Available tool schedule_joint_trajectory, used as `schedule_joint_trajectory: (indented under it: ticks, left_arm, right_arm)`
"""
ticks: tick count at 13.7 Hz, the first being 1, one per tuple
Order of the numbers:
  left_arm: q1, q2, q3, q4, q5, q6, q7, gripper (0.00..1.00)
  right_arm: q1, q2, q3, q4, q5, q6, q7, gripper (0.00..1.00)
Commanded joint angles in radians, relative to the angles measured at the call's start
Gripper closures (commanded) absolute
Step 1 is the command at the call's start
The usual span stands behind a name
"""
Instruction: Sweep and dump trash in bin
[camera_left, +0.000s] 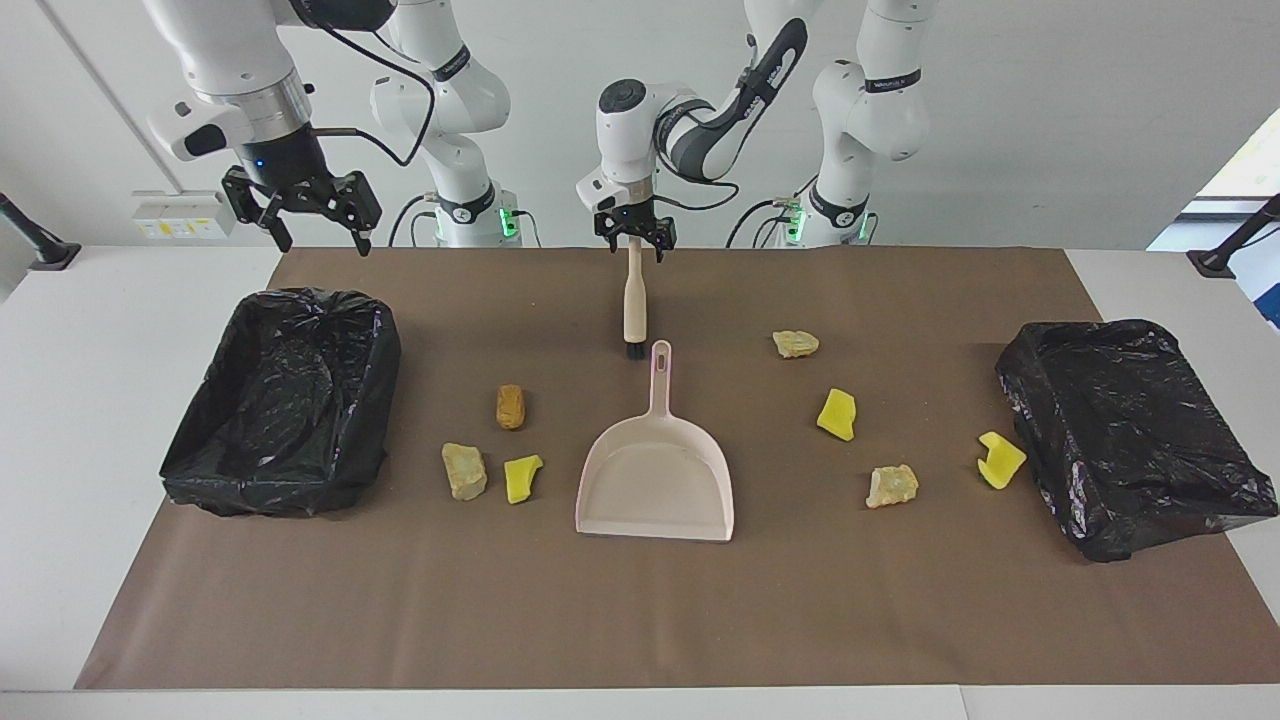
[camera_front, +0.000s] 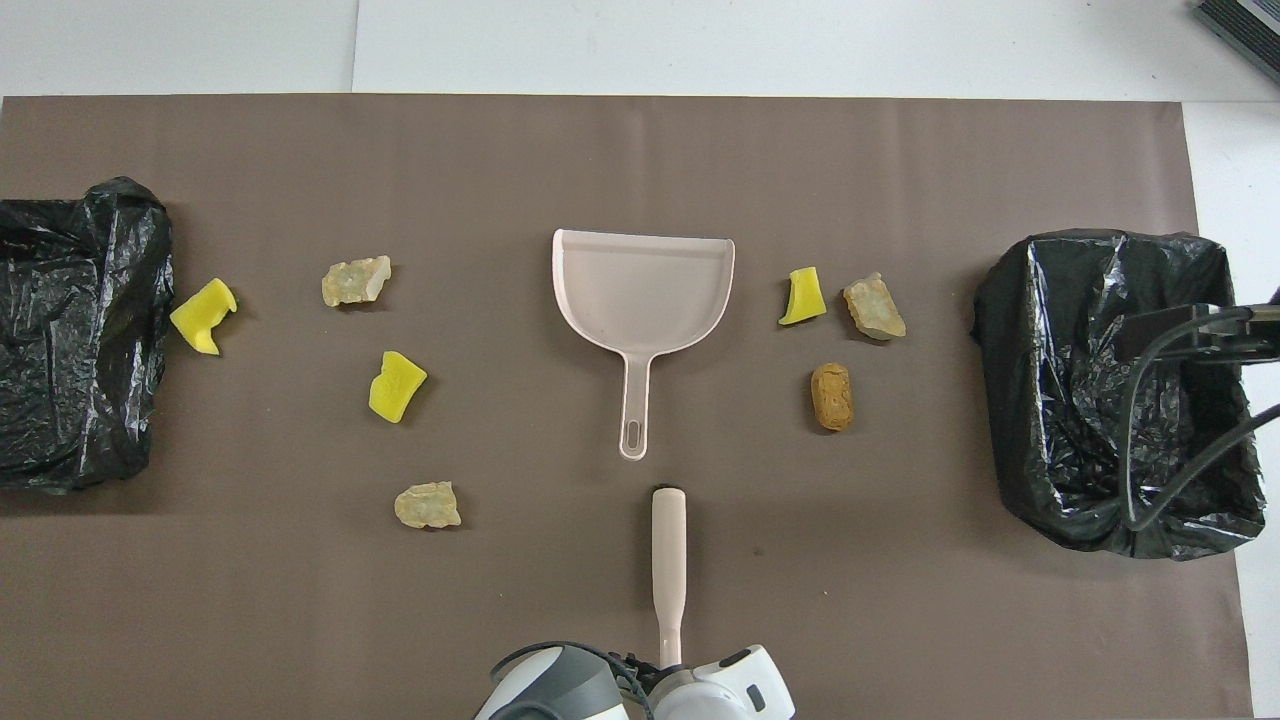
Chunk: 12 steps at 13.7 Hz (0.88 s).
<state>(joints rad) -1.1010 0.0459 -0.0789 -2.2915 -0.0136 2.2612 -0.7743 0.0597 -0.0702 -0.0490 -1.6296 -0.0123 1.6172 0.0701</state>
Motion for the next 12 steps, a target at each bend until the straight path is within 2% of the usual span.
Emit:
schedule_joint_trajectory:
  ticks: [1, 3, 4, 6, 9, 12]
  left_arm:
    - [-0.019, -0.006, 0.022, -0.006, 0.009, 0.011, -0.007, 0.21]
    - [-0.008, -0.001, 0.024, -0.003, 0.012, 0.011, -0.008, 0.46]
    - [-0.007, -0.001, 0.025, 0.000, 0.015, 0.011, -0.008, 0.52]
    - [0.000, -0.009, 0.028, 0.009, 0.046, 0.004, -0.007, 0.53]
    - [0.009, -0.011, 0.028, 0.026, 0.047, -0.006, -0.007, 0.51]
    - [0.009, -0.009, 0.028, 0.027, 0.047, -0.008, -0.007, 0.52]
  right_arm:
    - [0.020, 0.049, 0.008, -0.004, 0.052, 0.081, 0.063, 0.00]
    - [0.054, 0.095, 0.008, 0.000, 0.055, 0.148, 0.089, 0.00]
    - [0.072, 0.124, 0.008, 0.001, 0.057, 0.177, 0.112, 0.00]
    - [0.130, 0.188, 0.008, 0.011, 0.054, 0.254, 0.169, 0.00]
    - [0.210, 0.292, 0.008, 0.049, 0.043, 0.306, 0.256, 0.00]
    - [0.246, 0.337, 0.008, 0.057, 0.048, 0.329, 0.277, 0.00]
